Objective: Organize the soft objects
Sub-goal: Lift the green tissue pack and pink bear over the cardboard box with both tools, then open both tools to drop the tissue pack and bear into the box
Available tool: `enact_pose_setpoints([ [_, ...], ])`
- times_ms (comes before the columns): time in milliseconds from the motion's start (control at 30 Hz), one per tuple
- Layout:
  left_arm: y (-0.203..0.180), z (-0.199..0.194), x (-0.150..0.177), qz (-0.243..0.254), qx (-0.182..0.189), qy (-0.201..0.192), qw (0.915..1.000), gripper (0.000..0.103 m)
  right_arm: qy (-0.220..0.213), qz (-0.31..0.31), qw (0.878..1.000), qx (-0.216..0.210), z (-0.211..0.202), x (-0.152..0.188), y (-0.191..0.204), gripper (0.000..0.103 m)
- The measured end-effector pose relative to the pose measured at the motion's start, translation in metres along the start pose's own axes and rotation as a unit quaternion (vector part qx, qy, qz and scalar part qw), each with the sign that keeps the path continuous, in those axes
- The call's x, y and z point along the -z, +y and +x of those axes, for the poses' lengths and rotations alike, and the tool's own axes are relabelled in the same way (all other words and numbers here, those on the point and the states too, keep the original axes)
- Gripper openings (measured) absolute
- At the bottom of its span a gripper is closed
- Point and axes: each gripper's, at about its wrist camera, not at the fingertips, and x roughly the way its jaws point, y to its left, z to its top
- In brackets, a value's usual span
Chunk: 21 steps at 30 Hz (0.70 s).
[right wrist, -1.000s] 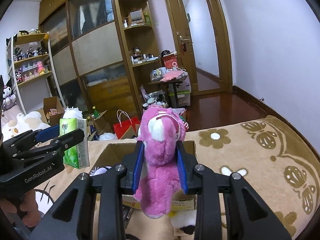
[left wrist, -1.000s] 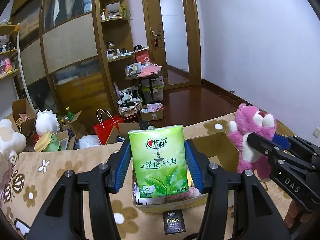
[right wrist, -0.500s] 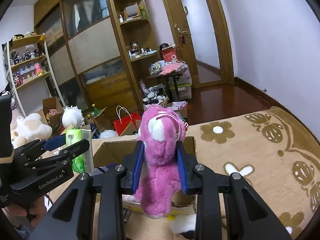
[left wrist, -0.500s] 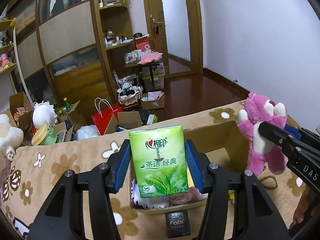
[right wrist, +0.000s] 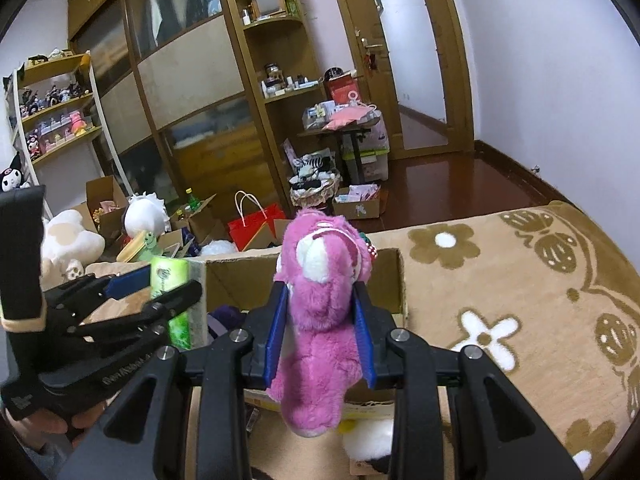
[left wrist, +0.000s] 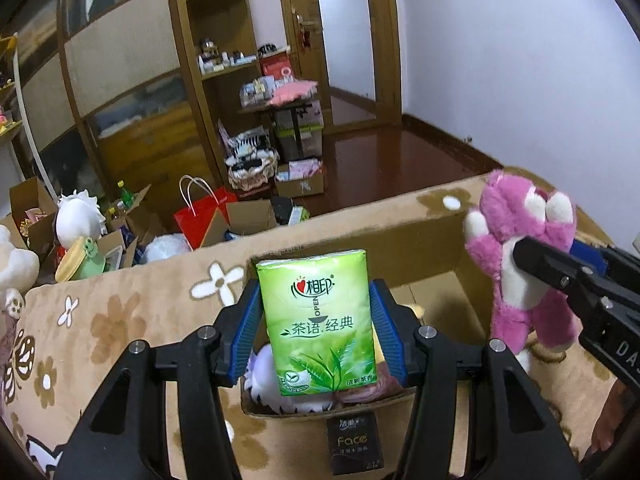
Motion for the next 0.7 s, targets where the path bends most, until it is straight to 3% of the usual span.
enact_pose_setpoints([
  [367,0.007,0.012,0.005,-0.016,0.018,0.027,0.9994,0.054,0.017,0.000,1.000,-0.010,0.008,0.004,0.002,0.037],
  [500,0.007,0.016,0.006,-0.015,0.018,0.036,0.9991,0.067,0.023,0.006,1.000,-0.011,0.011,0.007,0.000,0.038],
  [600,0.003,0.016,0.008,-0.002,0.015,0.042,0.9990,0.071,0.027,0.014,0.999,-0.012,0.011,0.008,-0.001,0.039],
  [700,0.000,0.015,0.009,0.007,0.010,0.045,0.9989,0.080,0.027,0.022,0.999,-0.018,0.010,0.009,-0.003,0.045],
])
